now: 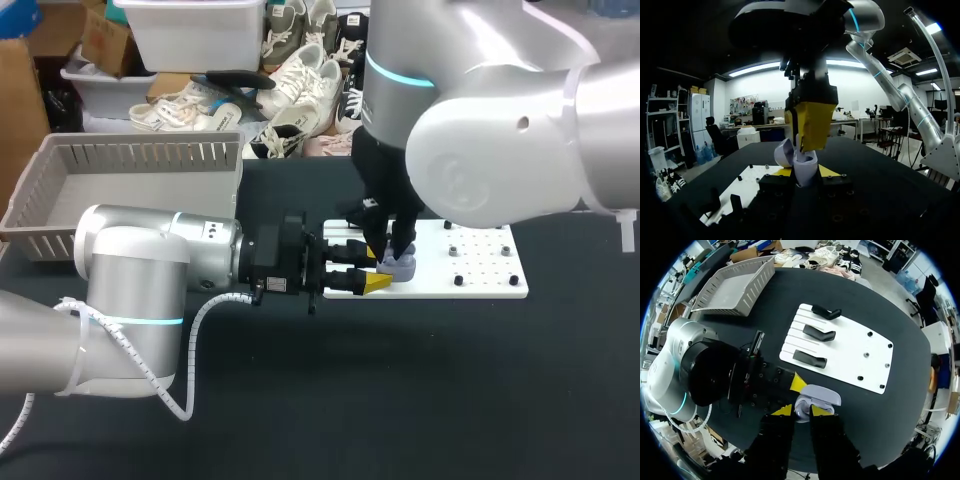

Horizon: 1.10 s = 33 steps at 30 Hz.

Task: Pick up each earbud case from the left stands, insert the matching earbuds, close the lid, and place the case in the box.

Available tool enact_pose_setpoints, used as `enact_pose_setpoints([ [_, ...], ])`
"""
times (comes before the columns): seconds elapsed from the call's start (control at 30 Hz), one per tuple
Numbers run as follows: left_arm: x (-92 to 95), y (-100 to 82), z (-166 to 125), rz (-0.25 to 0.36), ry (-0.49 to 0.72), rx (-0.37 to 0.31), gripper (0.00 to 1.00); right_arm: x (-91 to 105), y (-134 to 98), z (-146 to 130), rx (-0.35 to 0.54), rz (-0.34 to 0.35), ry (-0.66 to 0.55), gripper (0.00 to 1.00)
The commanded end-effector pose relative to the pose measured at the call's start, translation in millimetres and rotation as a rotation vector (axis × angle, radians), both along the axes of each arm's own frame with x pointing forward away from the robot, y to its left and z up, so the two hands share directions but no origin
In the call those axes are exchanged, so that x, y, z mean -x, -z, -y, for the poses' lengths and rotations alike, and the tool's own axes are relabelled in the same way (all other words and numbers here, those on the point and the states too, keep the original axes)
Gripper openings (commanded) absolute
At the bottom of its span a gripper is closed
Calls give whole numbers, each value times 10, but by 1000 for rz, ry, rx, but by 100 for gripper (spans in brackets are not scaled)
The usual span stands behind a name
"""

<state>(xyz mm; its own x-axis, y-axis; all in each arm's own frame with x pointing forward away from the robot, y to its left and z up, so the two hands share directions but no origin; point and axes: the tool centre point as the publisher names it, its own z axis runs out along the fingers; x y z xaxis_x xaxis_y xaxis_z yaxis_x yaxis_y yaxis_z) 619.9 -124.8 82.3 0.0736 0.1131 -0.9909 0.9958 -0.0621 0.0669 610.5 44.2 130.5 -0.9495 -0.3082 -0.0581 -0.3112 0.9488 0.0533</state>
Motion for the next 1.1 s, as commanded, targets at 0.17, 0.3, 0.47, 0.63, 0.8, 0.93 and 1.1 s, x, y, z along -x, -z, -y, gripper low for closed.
enact_pose_setpoints([
  [0.17,14,4,2,2,-6,1,0,2,28,8,-3,-1,-1,0],
  [0.3,14,4,2,2,-6,1,0,2,34,9,-2,-6,-2,0],
  [0.47,14,4,2,2,-6,1,0,2,42,16,4,-12,-5,0],
  [0.63,14,4,2,2,-6,1,0,10,64,9,9,-20,-13,0],
  [0.8,14,4,2,2,-6,1,0,11,67,10,17,-24,-14,0],
  [0.93,14,4,2,2,-6,1,0,12,66,10,21,-27,-15,0],
  [1.1,14,4,2,2,-6,1,0,15,57,6,24,-27,-14,31],
])
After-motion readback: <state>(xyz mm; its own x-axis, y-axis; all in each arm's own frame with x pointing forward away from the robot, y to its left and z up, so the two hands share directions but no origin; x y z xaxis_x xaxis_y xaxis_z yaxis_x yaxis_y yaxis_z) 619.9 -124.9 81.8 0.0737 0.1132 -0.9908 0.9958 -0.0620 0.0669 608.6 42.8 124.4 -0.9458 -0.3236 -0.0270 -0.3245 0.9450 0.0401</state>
